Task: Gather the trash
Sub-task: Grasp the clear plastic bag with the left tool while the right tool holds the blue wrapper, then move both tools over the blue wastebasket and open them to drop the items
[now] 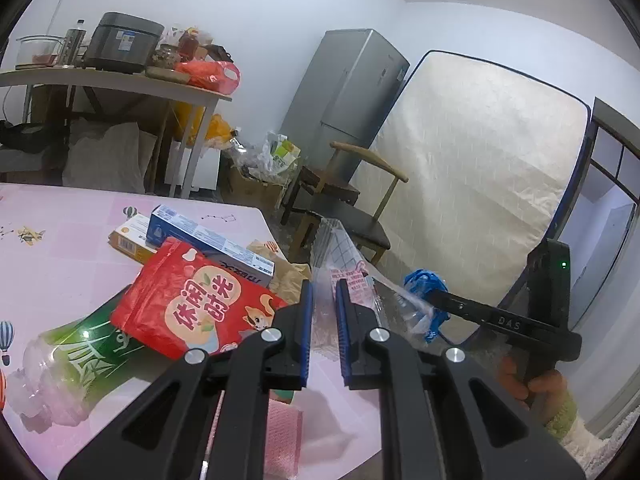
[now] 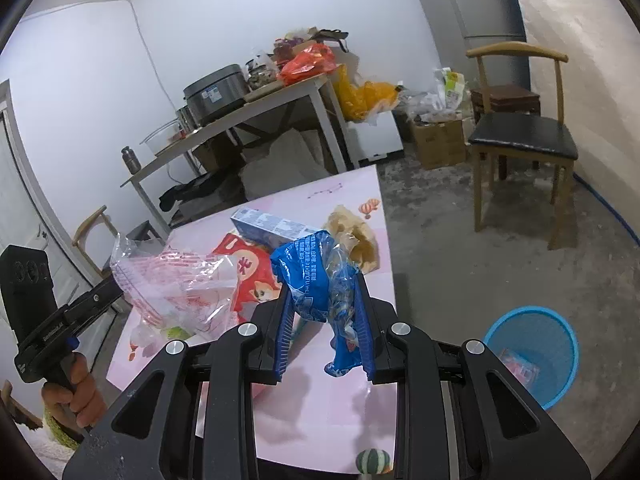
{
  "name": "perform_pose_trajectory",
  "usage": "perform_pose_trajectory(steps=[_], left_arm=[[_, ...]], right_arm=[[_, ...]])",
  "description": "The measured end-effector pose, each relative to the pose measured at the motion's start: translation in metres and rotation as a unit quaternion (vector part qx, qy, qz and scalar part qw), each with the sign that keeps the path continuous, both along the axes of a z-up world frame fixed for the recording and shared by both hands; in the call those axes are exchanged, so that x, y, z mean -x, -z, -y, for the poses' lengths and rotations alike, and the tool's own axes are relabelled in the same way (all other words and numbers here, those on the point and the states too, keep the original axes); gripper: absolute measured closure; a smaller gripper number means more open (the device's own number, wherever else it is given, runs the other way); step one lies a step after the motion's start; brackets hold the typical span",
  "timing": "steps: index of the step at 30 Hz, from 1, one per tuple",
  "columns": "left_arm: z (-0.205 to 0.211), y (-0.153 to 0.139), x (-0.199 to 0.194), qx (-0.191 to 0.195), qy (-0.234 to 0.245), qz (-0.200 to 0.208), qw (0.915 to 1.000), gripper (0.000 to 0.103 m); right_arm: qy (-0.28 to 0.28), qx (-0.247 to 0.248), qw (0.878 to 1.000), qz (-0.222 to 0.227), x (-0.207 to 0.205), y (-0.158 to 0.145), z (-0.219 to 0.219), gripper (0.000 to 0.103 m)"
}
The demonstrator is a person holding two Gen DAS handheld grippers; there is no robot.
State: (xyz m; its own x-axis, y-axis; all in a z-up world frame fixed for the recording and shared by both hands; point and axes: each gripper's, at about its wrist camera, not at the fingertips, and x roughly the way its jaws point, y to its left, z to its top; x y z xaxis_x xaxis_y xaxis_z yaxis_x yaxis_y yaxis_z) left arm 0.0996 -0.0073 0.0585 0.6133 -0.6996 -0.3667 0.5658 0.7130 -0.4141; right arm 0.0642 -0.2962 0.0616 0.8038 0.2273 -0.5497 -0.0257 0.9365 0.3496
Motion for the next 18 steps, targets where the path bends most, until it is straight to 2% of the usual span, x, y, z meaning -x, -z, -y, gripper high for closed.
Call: perform_pose_trajectory(steps=[6,12,18], left_arm=[[0.024,0.001,-0.017,-0.015,0.011,-0.017,0.9997,0.092],[0.065,-0.003,-0.041,-0.043,0.04,-0.04,0.9975,0.092],[0.132,-0.003,-0.07,-0.065,0.107,-0.088,0.9882,0.092]], right_arm=[[0.026,-0.008,1.0,-0.01,0.001,0.008,0.02,0.077],[0.074,-0.028,0.997,-0.026,0.011,0.026,0.056,0.077],[0.133,-0.041,0.989,-0.051,0.027,0.043,0.091,0.077]])
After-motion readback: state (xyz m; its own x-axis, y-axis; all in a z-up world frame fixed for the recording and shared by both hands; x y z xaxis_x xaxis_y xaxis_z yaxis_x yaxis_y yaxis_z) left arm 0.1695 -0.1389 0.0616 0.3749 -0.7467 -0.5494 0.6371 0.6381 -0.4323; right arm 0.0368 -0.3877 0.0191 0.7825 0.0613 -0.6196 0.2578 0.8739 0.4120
